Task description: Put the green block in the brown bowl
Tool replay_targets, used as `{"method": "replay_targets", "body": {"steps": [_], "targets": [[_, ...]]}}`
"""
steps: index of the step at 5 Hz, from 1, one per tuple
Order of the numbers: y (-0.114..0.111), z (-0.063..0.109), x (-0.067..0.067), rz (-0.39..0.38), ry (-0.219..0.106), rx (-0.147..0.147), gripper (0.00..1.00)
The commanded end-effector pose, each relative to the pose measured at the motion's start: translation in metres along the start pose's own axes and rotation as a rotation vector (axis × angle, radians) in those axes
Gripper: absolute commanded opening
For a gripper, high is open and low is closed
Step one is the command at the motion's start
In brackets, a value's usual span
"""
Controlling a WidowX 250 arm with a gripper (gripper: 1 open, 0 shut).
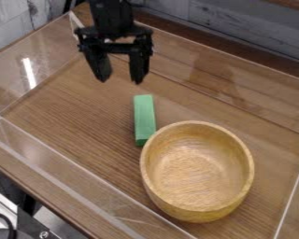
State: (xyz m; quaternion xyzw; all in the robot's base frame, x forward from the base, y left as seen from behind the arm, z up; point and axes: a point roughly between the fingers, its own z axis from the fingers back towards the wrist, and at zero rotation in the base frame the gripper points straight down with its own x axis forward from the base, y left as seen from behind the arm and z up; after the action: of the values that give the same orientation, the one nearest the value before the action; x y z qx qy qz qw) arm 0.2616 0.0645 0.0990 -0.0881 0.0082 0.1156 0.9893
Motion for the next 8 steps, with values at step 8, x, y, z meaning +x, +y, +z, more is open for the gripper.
{"method": "replay_targets", "body": {"steps": [8], "targets": [[-0.015,-0.050,0.013,0.054,-0.037,-0.022,1.00]]}}
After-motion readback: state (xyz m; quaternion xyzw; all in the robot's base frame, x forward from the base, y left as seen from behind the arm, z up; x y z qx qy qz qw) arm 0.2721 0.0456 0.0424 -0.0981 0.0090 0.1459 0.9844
